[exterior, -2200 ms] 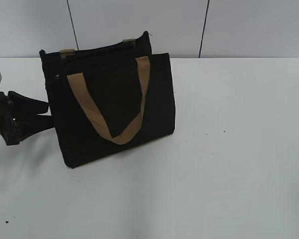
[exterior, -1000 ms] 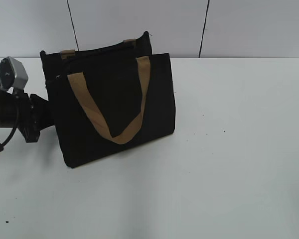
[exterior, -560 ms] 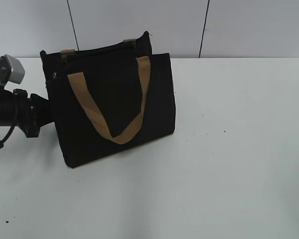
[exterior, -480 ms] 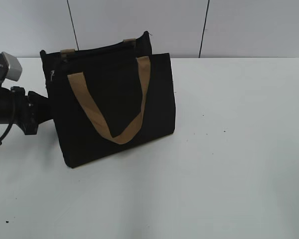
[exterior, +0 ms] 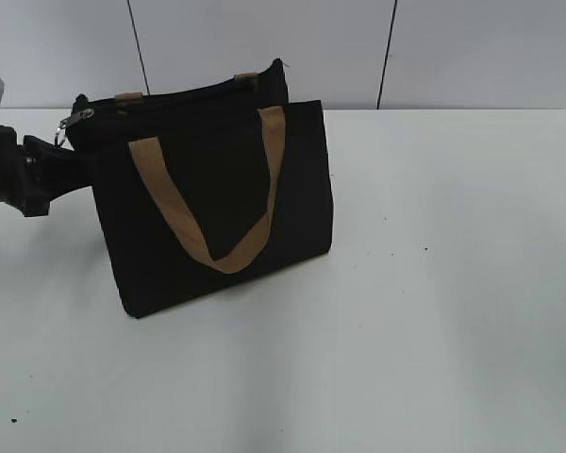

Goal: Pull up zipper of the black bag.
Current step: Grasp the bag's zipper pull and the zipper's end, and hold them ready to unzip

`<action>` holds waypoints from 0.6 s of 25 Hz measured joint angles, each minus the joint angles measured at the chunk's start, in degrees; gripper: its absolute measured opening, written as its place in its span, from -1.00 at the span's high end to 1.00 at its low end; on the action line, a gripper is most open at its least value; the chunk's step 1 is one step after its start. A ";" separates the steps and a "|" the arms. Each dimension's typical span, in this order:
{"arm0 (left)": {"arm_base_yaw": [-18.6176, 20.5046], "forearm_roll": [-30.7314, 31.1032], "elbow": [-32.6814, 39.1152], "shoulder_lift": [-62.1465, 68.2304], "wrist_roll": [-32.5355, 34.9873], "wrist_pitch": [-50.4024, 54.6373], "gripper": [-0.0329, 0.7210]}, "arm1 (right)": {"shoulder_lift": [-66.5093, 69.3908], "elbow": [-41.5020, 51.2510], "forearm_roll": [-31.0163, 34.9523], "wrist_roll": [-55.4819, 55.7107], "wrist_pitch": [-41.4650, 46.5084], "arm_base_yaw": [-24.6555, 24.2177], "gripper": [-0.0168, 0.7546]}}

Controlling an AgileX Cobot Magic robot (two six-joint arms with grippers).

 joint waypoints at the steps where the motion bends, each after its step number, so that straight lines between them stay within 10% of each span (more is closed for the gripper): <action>1: 0.00 0.00 0.00 -0.34 -0.65 0.06 0.83 | 2.79 -2.39 1.51 -1.97 0.34 0.00 -0.08; 15: 0.00 -0.01 0.00 -3.29 -5.33 0.23 0.84 | 38.47 -37.36 6.38 -19.70 -1.05 21.11 0.09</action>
